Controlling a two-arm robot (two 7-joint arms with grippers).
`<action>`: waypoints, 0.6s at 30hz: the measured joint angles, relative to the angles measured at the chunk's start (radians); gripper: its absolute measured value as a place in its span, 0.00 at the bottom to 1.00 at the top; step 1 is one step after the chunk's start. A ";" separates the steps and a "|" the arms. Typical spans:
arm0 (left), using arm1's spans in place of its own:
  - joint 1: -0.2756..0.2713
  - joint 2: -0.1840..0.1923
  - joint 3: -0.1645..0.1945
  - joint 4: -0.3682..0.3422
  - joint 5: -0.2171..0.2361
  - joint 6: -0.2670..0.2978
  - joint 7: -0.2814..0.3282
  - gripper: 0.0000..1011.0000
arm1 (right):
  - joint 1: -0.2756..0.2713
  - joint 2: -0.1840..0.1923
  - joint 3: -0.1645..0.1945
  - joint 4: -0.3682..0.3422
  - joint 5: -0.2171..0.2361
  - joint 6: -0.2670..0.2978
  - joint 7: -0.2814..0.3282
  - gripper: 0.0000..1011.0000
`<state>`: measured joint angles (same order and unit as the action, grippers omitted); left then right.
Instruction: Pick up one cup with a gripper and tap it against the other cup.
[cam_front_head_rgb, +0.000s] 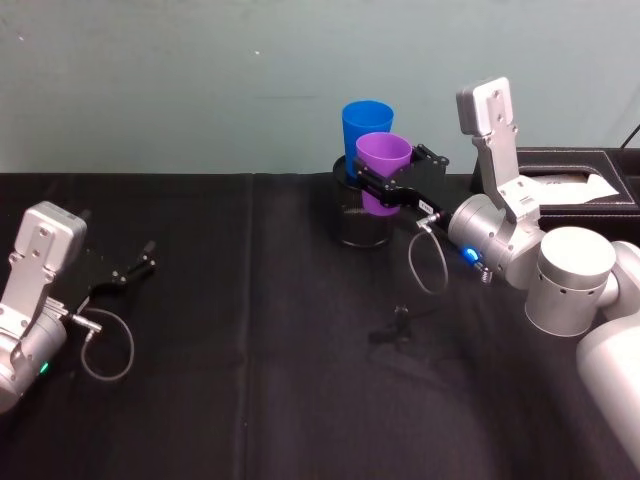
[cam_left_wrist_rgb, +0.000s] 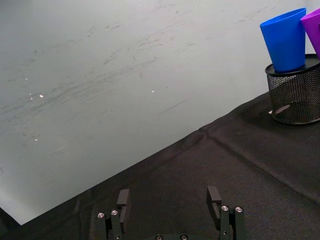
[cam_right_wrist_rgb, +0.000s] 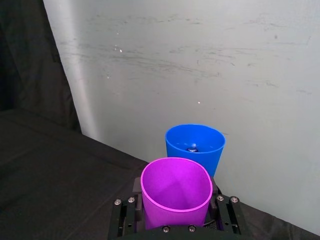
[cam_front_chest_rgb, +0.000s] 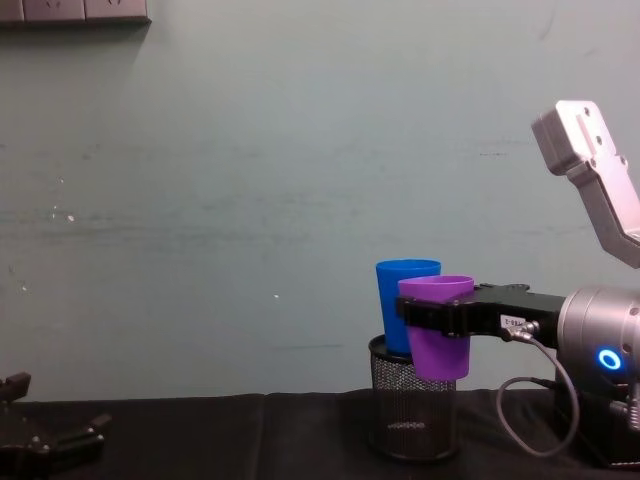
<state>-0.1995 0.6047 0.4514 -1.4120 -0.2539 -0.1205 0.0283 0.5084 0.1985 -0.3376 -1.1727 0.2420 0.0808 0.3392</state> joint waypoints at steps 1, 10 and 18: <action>0.000 0.000 0.000 0.000 0.000 0.000 0.000 0.99 | 0.000 0.000 0.000 0.000 0.000 0.000 0.000 0.71; 0.000 0.000 0.000 0.000 0.000 0.000 0.000 0.99 | 0.000 0.000 0.000 0.000 0.000 0.000 0.000 0.71; 0.000 0.000 0.000 0.000 0.000 0.000 0.000 0.99 | 0.000 0.000 0.000 0.000 0.000 0.000 0.000 0.71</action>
<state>-0.1995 0.6047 0.4514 -1.4120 -0.2539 -0.1205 0.0283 0.5085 0.1985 -0.3376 -1.1727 0.2419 0.0808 0.3392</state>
